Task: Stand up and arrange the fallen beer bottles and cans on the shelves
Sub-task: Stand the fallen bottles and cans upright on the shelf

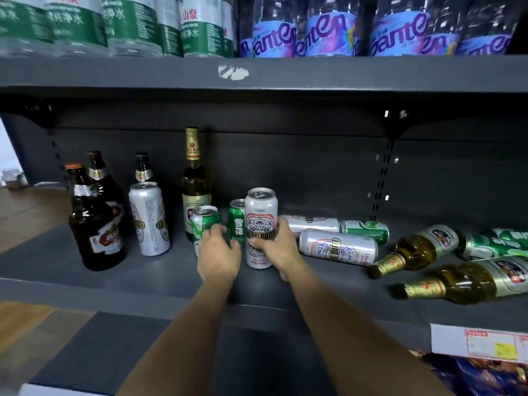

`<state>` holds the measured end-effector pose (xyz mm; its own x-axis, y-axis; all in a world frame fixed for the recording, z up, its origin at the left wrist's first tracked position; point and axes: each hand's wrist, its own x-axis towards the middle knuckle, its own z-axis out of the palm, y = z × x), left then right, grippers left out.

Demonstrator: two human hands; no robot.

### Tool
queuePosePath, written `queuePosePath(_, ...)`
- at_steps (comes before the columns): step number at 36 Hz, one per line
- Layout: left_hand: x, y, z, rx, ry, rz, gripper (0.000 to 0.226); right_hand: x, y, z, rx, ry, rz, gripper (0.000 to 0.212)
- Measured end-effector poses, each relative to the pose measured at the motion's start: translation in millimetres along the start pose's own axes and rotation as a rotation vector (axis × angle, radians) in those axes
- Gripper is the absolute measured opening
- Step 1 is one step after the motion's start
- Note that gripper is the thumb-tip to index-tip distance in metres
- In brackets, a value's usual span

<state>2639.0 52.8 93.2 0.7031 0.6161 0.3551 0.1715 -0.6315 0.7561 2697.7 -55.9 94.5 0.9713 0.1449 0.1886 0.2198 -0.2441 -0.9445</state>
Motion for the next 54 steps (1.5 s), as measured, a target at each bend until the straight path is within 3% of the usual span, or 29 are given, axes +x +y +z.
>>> queuePosePath(7, 3.9, 0.2, 17.5, -0.086, -0.027, 0.062, 0.025, 7.5, 10.8, 7.3, -0.006, -0.039, 0.023, 0.057)
queuePosePath(10, 2.7, 1.5, 22.3, -0.089, -0.037, 0.059, 0.026, 11.2, 9.4, -11.7, -0.255, -0.203, 0.014, 0.08)
queuePosePath(13, 2.7, 0.2, 23.0, -0.092, -0.03, 0.055, 0.027, 14.4, 6.3, -41.3, -0.702, -0.273, 0.055, 0.102)
queuePosePath(17, -1.2, -2.2, 25.7, -0.09, -0.036, 0.024, 0.027, 11.6, 9.6, -81.4, -1.337, -0.155, 0.11, 0.094)
queuePosePath(21, -7.1, -3.5, 27.9, -0.075, -0.03, 0.005, 0.027, 11.3, 23.5, -106.8, -1.414, -0.085, 0.193, 0.095)
queuePosePath(24, -10.8, -3.9, 29.1, -0.073, -0.019, -0.019, 0.027, 7.2, 27.2, -114.1, -1.651, -0.021, 0.002, 0.084)
queuePosePath(26, -13.1, -3.6, 30.0, -0.075, -0.008, -0.03, 0.027, 5.5, 27.9, -114.9, -1.736, 0.011, -0.14, 0.066)
queuePosePath(29, -16.1, -2.8, 30.4, -0.06, 0.0, -0.039, 0.025, 3.6, 28.7, -114.9, -1.605, 0.029, -0.148, 0.052)
queuePosePath(35, -15.2, -2.2, 25.3, -0.015, 0.018, -0.061, 0.025, 8.1, 10.8, -107.5, -1.065, 0.094, -0.096, 0.071)
queuePosePath(40, -16.9, 0.2, 26.5, 0.035, -0.01, -0.044, 0.025, 12.5, 0.7, -88.2, -0.606, 0.054, -0.015, 0.069)
queuePosePath(50, -17.5, -8.0, 25.2, 0.244, -0.058, -0.001, 0.033, 28.8, 16.0, -53.8, -0.249, -0.017, 0.049, 0.069)
queuePosePath(54, -15.7, -7.0, 30.2, 0.278, -0.061, 0.002, 0.034, 39.5, 17.8, -67.6, -0.243, -0.259, 0.107, 0.076)
